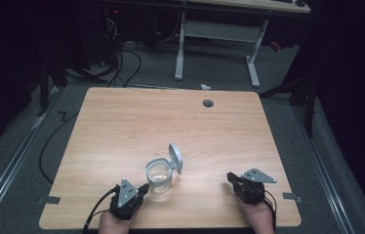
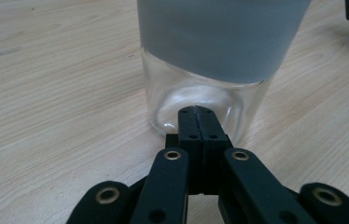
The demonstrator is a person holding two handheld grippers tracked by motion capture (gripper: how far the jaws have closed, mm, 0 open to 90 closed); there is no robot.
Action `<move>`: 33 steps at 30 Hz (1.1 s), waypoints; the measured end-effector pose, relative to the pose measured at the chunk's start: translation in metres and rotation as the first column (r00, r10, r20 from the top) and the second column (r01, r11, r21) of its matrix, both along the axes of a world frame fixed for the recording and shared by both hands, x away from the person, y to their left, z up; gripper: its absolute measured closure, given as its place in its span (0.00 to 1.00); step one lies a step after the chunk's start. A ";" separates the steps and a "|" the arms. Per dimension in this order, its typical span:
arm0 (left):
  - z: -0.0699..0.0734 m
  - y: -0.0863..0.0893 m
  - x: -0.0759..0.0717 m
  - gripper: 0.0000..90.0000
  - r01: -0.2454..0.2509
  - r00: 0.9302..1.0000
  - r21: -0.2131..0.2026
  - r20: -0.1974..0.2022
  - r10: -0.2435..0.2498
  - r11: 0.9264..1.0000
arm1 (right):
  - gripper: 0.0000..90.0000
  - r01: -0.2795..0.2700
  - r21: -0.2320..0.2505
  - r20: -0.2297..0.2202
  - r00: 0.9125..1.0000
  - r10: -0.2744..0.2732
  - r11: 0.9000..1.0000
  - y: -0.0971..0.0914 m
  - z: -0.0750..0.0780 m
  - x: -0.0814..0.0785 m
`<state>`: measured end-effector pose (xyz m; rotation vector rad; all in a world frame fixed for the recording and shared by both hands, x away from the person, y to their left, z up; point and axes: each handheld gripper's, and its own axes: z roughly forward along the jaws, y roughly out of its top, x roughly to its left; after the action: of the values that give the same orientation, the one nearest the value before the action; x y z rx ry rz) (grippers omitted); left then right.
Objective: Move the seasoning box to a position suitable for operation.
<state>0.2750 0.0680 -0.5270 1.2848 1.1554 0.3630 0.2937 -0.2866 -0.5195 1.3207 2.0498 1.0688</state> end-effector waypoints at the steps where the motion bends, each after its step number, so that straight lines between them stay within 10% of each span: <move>1: 0.000 0.000 0.000 1.00 0.000 1.000 0.000 0.000 0.000 1.000 | 0.95 0.000 0.000 0.000 1.000 0.000 1.000 0.000 0.000 0.000; 33: 0.003 -0.056 0.002 1.00 0.129 0.992 -0.012 -0.010 -0.130 0.992 | 0.94 -0.006 0.016 -0.007 1.000 0.006 1.000 -0.003 -0.002 0.000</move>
<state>0.2770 0.0119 -0.5237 1.3453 1.0750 0.2539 0.2938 -0.2893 -0.5216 1.3286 2.0557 1.0869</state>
